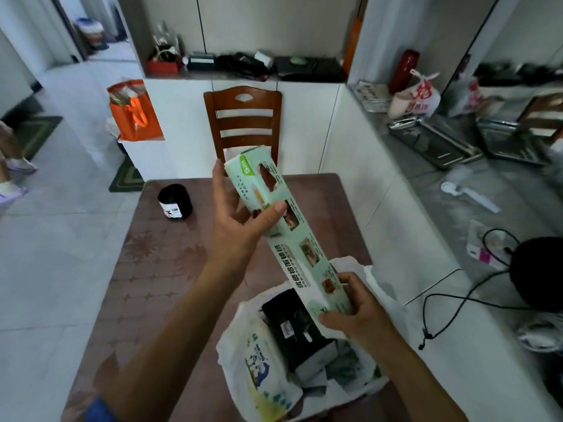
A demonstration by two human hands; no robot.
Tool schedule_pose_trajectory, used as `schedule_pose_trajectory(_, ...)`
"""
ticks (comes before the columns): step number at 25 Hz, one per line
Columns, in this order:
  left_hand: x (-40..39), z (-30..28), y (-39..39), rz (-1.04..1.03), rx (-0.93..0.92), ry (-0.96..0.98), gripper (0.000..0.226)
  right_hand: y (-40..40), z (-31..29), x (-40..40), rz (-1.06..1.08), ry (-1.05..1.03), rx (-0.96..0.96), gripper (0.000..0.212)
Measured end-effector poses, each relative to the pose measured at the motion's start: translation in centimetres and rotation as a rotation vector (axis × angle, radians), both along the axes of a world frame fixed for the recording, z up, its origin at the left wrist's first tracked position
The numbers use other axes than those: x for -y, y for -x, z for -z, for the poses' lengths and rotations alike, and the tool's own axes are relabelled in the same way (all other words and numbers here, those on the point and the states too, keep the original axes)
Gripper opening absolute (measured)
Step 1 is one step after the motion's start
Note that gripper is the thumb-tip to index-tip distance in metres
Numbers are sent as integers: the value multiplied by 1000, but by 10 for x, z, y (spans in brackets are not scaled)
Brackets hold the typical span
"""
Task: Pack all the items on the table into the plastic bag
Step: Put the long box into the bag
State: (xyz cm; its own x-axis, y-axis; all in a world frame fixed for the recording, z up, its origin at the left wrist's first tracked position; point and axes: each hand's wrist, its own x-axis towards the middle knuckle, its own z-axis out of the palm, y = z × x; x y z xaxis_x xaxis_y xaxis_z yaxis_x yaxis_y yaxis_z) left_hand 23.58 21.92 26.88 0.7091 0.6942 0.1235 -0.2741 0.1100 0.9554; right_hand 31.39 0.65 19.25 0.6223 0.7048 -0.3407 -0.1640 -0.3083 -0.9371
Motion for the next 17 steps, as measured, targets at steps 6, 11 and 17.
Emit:
schedule_pose_trajectory(6, 34, -16, 29, 105, -152, -131, 54, 6, -9, 44, -134, 73, 93, 67)
schedule_pose_trajectory(11, 79, -27, 36, 373, -172, -289, 60, 17, -41, 15, -87, -198, 51, 56)
schedule_pose_trajectory(17, 95, 29, 94, -299, -716, -703, 80, 3, -35, 31, -42, -286, -2, 57)
